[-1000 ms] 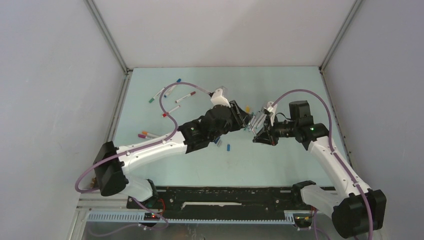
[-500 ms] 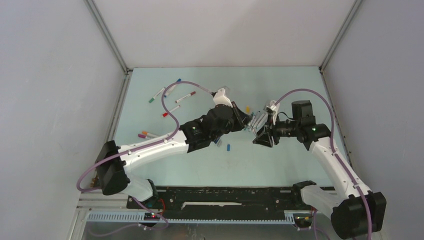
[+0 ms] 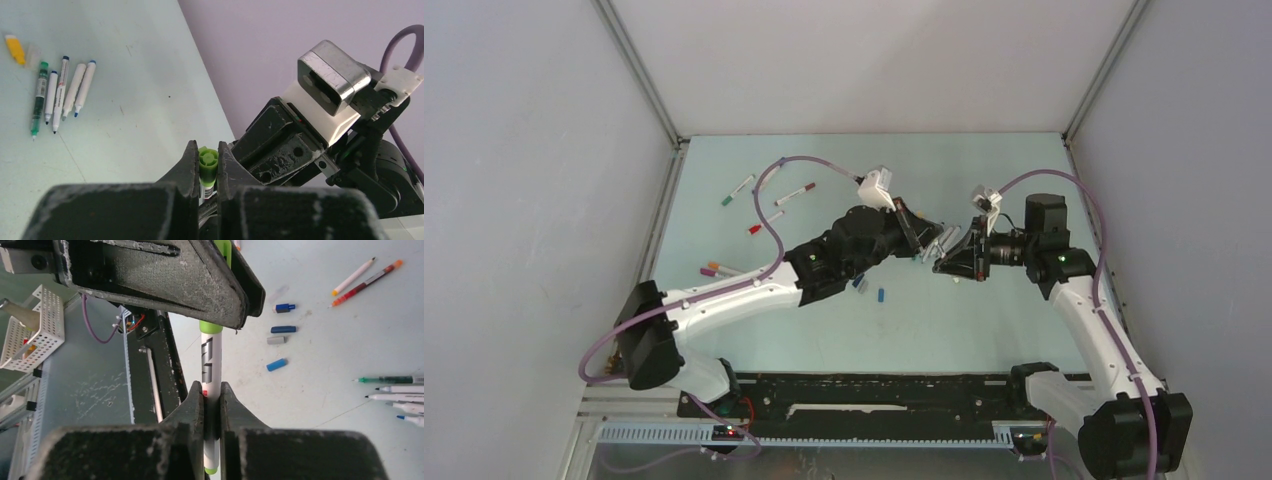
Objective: Open the pen caps
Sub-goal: Open the pen cap from the pen, then place the pen at the center of the board.
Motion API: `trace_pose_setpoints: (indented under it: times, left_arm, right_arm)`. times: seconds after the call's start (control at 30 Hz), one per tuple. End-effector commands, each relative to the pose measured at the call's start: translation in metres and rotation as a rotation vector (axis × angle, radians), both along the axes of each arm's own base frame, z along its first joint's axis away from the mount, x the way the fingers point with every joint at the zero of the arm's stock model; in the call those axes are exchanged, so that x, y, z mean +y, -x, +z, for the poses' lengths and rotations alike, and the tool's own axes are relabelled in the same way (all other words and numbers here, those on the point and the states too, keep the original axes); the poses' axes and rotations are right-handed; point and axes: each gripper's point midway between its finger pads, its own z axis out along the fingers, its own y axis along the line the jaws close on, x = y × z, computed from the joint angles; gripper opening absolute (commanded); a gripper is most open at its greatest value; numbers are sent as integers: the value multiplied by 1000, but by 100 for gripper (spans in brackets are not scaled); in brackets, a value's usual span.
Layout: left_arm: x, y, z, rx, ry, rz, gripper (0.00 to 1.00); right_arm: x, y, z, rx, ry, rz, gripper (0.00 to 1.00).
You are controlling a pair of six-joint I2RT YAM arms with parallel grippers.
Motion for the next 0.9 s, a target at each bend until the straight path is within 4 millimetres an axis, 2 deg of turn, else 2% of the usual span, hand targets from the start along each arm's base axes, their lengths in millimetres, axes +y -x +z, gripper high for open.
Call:
trace_pose_setpoints:
  times: [0.0, 0.07, 0.13, 0.23, 0.33, 0.43, 0.5, 0.57, 0.7, 0.87]
  left_arm:
    - [2, 0, 9, -127, 29, -25, 0]
    - [21, -17, 32, -239, 67, 45, 0]
    - [58, -50, 65, -319, 147, 175, 0]
    - [102, -79, 121, -436, 251, 303, 0]
    - [128, -94, 159, -491, 245, 366, 0]
    - [142, -94, 171, -503, 239, 374, 0]
    - [145, -90, 159, -479, 201, 352, 0]
    - [145, -83, 137, -436, 152, 314, 0]
    - [143, -59, 73, -325, 61, 199, 0]
    - [147, -29, 3, -199, 26, 111, 0]
  right_arm:
    - [3, 5, 11, -50, -27, 48, 0]
    - [0, 3, -1, -56, 15, 38, 0]
    - [-2, 1, -13, -38, 46, 35, 0]
    - [-3, -1, -23, -18, 72, 32, 0]
    - [-5, -3, -28, -26, 96, 20, 0]
    - [-11, -9, -29, -32, 112, -19, 0]
    - [-21, -24, -32, -20, 124, -110, 0]
    - [-35, -41, -37, 10, 127, -230, 0]
    - [-69, -73, -42, 110, 68, -518, 0]
    - [-100, -102, -65, 313, -17, -834, 2]
